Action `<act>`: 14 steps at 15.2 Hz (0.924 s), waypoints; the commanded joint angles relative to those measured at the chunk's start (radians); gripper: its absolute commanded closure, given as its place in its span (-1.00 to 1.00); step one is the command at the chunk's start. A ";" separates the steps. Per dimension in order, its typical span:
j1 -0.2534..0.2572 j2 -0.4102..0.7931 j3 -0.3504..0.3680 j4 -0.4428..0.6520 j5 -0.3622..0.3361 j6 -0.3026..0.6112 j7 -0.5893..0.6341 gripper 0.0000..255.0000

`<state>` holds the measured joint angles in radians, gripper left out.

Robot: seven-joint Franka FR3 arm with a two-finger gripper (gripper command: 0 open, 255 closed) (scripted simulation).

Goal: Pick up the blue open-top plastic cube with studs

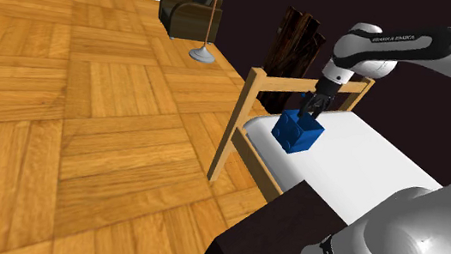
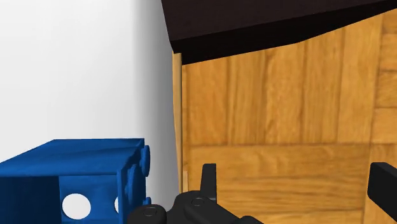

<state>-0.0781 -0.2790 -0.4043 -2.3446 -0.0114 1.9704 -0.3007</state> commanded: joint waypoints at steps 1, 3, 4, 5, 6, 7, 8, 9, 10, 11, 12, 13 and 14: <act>-0.002 0.075 -0.038 0.041 0.035 0.032 -0.060 -1.00; -0.004 0.156 -0.069 0.085 0.081 0.059 -0.120 -1.00; -0.007 0.198 -0.083 0.109 0.108 0.070 -0.151 -1.00; -0.011 0.240 -0.095 0.135 0.137 0.079 -0.183 -1.00; -0.018 0.284 -0.104 0.163 0.167 0.086 -0.216 -1.00; -0.025 0.328 -0.112 0.191 0.199 0.091 -0.248 -1.00; -0.035 0.372 -0.117 0.222 0.231 0.094 -0.279 -1.00; -0.048 0.416 -0.120 0.254 0.264 0.094 -0.310 -1.00; -0.062 0.460 -0.121 0.287 0.296 0.093 -0.339 -1.00; -0.078 0.504 -0.120 0.322 0.327 0.090 -0.367 -1.00; -0.095 0.548 -0.117 0.358 0.358 0.086 -0.393 -1.00; -0.115 0.591 -0.112 0.396 0.386 0.080 -0.416 -1.00; -0.135 0.634 -0.105 0.435 0.413 0.073 -0.438 -1.00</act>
<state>-0.1930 0.3118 -0.5132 -1.9483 0.3731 2.0526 -0.7126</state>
